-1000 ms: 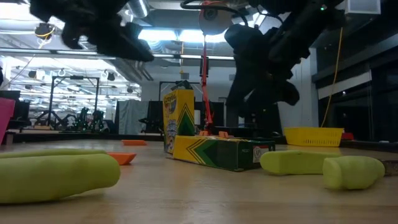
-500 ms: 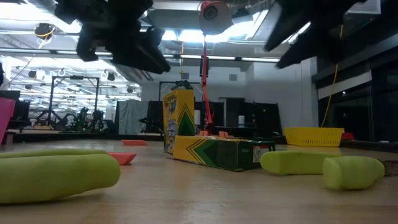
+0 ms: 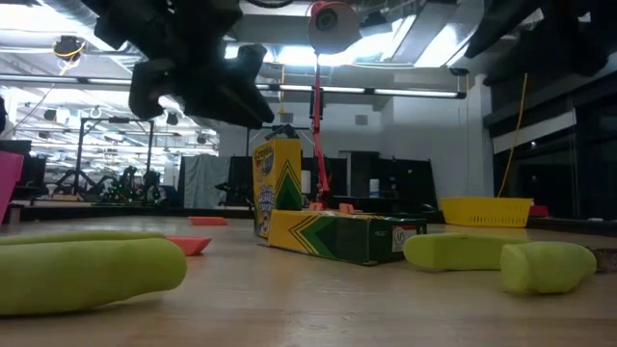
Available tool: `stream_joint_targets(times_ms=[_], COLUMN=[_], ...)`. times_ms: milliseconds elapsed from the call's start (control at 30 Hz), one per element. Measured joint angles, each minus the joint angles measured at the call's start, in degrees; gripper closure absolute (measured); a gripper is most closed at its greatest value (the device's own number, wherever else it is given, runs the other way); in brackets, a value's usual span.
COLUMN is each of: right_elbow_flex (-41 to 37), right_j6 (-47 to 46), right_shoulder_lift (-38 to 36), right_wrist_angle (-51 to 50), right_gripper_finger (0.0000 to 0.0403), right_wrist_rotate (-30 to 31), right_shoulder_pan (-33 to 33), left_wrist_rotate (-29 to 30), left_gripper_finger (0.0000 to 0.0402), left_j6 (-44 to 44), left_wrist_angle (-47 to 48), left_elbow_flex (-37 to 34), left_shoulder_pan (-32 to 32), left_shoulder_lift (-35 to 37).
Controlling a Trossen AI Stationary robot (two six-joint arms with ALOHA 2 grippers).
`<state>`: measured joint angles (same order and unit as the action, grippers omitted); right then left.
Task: Pick & Place School Supplies
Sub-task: Put the yellow crayon box into the red bin
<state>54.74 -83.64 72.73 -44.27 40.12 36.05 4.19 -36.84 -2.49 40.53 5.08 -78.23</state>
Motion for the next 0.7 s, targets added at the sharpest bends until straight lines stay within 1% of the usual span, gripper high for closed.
stream_joint_targets(times_ms=[300,467,700], right_elbow_flex=[-0.02,-0.02,-0.02], right_j6=[-4.38,-5.22,-5.53], right_shoulder_lift=[0.02,0.02,0.02], right_wrist_angle=[-2.37,-2.36,-2.54], right_gripper_finger=[0.0186,0.0186,0.0186], right_wrist_rotate=[1.51,1.81,2.1], right_shoulder_pan=[2.31,2.89,2.97], left_wrist_rotate=[0.6,0.61,-0.55], left_gripper_finger=[0.0303,0.0303,0.0304], left_j6=[-2.23,-2.43,-2.43], left_wrist_angle=[-1.97,-3.59,-3.34], left_elbow_flex=[0.02,0.02,0.02], left_shoulder_pan=[-0.44,-1.95,-3.1], left_shoulder_lift=[-2.37,-2.44,-2.44])
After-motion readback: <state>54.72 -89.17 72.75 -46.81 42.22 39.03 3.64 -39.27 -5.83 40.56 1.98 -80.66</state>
